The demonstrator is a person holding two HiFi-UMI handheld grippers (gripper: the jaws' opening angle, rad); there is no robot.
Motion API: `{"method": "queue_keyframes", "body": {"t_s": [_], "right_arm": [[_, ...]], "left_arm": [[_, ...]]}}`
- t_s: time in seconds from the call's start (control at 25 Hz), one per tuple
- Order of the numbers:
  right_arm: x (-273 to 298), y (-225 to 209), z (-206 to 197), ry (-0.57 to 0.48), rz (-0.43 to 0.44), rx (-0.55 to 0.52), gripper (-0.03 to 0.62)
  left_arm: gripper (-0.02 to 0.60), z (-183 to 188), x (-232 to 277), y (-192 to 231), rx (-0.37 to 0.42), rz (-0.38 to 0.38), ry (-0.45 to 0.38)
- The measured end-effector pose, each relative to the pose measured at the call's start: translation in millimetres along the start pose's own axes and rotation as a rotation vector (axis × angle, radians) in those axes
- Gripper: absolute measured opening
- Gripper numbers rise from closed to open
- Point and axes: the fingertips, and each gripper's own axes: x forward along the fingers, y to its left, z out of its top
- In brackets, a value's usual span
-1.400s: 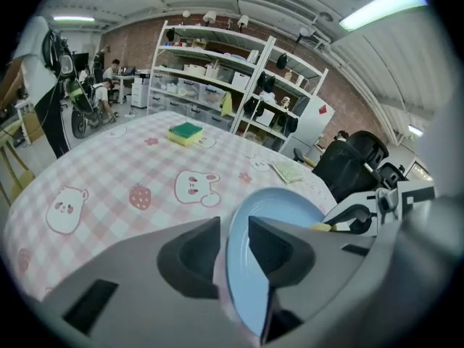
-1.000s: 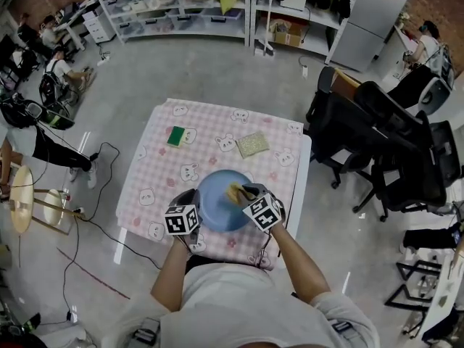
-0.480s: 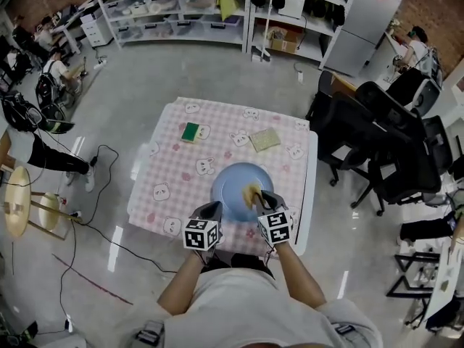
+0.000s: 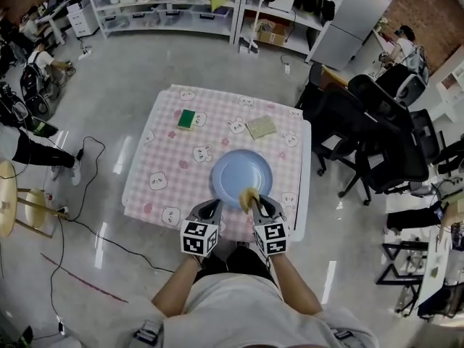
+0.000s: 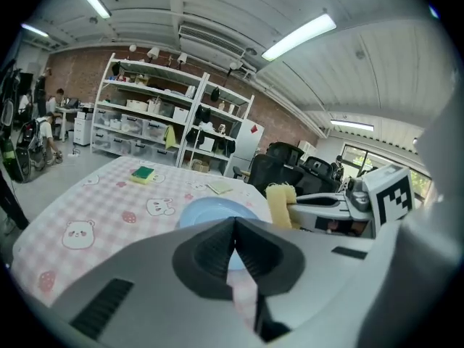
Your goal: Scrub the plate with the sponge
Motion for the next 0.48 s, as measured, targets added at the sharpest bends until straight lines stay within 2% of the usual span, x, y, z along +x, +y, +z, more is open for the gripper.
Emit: {"method": "queue_keyframes", "body": {"t_s": [0.28,0.48], "right_arm": [[-11,-5,49,-0.108,0.048,-0.037,0.044],[-29,-20,97,-0.218,0.050,-0.029,0.044]], "left_arm": [[0.012,55,-12,-27,0.013,0.026,-0.133],[0.012,105,-26,-51,0.079,0.048,-0.243]]}}
